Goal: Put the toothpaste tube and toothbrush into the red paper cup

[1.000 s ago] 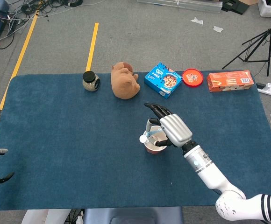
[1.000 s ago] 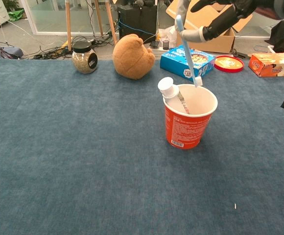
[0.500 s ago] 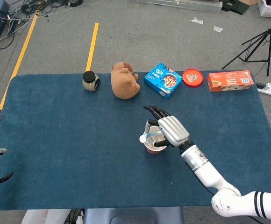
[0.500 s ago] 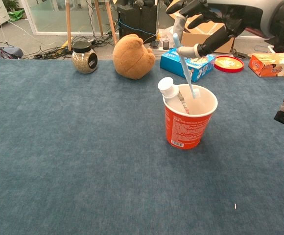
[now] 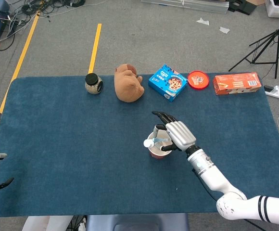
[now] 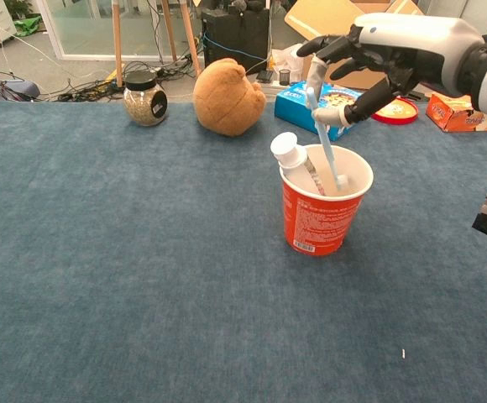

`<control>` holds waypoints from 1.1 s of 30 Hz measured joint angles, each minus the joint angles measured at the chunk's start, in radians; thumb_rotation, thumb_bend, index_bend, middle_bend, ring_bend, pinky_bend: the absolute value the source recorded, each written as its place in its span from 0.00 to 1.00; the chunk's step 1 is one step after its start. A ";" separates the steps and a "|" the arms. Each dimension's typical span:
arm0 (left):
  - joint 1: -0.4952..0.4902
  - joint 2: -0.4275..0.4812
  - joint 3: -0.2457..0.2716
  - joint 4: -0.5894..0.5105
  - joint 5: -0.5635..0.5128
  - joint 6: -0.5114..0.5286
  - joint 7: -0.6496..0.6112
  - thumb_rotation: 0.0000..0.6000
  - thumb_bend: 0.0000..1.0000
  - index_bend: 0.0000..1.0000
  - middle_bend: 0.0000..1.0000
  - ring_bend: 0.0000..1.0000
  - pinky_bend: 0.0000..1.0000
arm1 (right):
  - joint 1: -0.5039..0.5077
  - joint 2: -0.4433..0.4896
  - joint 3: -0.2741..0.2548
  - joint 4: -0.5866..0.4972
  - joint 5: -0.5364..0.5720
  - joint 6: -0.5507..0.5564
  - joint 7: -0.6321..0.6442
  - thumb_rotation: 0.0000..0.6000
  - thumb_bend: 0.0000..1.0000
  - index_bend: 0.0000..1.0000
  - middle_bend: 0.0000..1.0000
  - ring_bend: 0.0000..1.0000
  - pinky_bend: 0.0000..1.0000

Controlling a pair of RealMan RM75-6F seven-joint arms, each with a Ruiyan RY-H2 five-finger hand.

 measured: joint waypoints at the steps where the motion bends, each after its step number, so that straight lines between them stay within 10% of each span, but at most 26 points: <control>1: 0.000 0.000 0.000 0.000 0.000 0.000 0.000 1.00 0.00 0.29 0.36 0.26 0.31 | -0.001 -0.003 -0.002 0.007 0.000 -0.002 0.005 1.00 0.26 0.59 0.08 0.00 0.13; 33: 0.000 0.000 0.002 -0.003 0.001 -0.002 0.008 1.00 0.00 0.29 0.36 0.26 0.31 | -0.028 -0.013 -0.022 0.083 -0.025 -0.025 0.083 1.00 0.19 0.44 0.08 0.00 0.13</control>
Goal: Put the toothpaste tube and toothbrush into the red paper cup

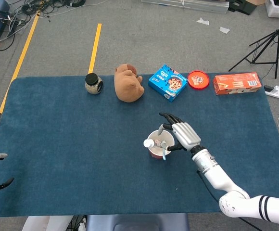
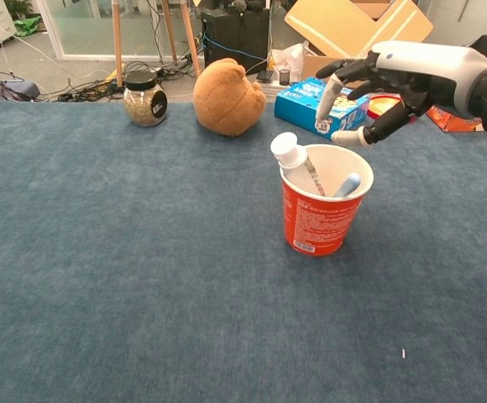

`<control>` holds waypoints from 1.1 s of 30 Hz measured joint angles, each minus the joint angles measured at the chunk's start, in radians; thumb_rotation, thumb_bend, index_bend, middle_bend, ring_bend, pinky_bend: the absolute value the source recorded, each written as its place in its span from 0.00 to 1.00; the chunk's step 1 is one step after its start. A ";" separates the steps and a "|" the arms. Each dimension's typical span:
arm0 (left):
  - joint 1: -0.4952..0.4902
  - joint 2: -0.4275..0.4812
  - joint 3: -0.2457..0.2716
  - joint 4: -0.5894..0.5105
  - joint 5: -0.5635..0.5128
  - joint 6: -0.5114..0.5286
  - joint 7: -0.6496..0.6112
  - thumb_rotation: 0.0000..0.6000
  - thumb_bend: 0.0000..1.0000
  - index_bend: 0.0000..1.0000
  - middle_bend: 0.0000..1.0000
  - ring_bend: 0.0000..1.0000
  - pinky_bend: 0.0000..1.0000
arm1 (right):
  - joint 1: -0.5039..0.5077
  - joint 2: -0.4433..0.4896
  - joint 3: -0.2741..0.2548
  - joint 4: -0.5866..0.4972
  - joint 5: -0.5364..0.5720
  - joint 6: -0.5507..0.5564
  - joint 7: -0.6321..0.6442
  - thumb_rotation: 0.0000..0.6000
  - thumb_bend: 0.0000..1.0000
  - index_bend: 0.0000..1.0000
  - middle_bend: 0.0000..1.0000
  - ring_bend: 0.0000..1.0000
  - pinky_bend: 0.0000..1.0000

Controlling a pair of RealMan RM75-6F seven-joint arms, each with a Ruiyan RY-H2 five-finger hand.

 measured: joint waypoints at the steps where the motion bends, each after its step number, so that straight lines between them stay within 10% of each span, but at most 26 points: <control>1: 0.000 0.000 0.000 0.000 -0.001 0.000 0.000 1.00 0.00 0.29 0.36 0.26 0.31 | -0.001 0.002 0.000 -0.002 -0.002 0.001 0.002 1.00 0.19 0.43 0.08 0.00 0.13; 18: -0.002 -0.003 -0.001 0.002 -0.006 -0.005 0.009 1.00 0.00 0.29 0.36 0.26 0.31 | -0.062 0.090 -0.021 -0.063 -0.066 0.081 -0.028 1.00 0.19 0.40 0.08 0.00 0.13; 33: -0.013 -0.021 -0.002 0.010 -0.008 -0.018 0.031 1.00 0.00 0.29 0.35 0.26 0.31 | -0.228 0.194 -0.124 -0.136 -0.049 0.348 -0.408 1.00 0.15 0.29 0.05 0.00 0.13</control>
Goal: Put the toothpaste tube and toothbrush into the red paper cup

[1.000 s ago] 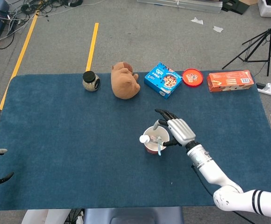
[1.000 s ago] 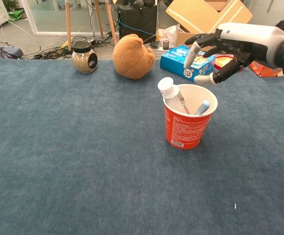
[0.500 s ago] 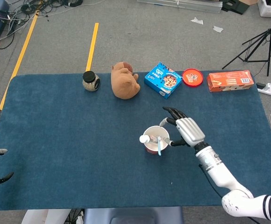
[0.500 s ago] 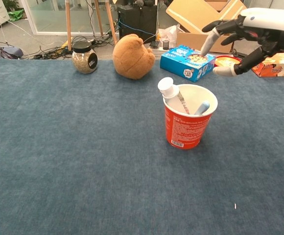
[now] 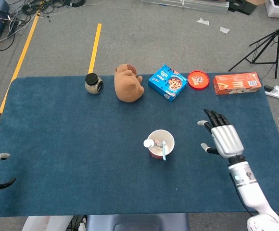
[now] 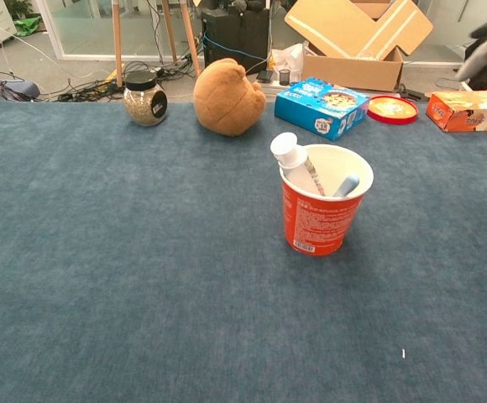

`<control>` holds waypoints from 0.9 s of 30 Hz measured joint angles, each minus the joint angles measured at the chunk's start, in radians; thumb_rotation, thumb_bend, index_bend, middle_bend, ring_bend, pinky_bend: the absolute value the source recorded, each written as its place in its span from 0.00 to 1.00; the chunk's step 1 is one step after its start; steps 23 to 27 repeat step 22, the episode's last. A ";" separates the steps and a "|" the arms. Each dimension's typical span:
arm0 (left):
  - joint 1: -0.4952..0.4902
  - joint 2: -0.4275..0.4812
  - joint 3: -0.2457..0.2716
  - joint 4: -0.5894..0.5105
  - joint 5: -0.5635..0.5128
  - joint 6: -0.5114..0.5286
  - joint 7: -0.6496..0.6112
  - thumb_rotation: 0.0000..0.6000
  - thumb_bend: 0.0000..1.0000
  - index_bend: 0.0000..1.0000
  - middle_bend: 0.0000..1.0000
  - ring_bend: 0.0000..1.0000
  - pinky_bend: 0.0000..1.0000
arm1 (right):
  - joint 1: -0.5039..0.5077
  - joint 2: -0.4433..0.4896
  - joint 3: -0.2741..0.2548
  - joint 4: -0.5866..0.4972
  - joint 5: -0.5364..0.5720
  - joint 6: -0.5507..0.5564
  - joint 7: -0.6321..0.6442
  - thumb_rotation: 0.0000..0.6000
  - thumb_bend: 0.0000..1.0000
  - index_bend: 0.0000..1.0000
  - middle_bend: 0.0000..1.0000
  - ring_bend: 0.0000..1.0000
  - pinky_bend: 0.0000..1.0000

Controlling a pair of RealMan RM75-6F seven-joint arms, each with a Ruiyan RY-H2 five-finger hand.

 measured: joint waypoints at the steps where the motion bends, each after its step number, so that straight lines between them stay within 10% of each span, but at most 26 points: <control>1: -0.001 -0.002 0.000 0.002 0.001 -0.001 0.001 1.00 0.00 0.29 0.35 0.26 0.31 | -0.026 0.002 -0.012 -0.002 -0.002 0.036 -0.016 1.00 0.15 0.29 0.05 0.00 0.13; 10: -0.015 -0.029 0.001 0.023 0.009 -0.015 0.009 1.00 0.00 0.30 0.35 0.26 0.31 | -0.205 -0.038 -0.074 0.075 -0.039 0.230 -0.022 1.00 0.15 0.28 0.05 0.00 0.13; 27: -0.030 -0.085 -0.001 0.071 0.029 -0.016 -0.002 1.00 0.00 0.34 0.35 0.26 0.32 | -0.292 -0.065 -0.095 0.186 -0.094 0.217 0.207 1.00 0.15 0.28 0.04 0.00 0.13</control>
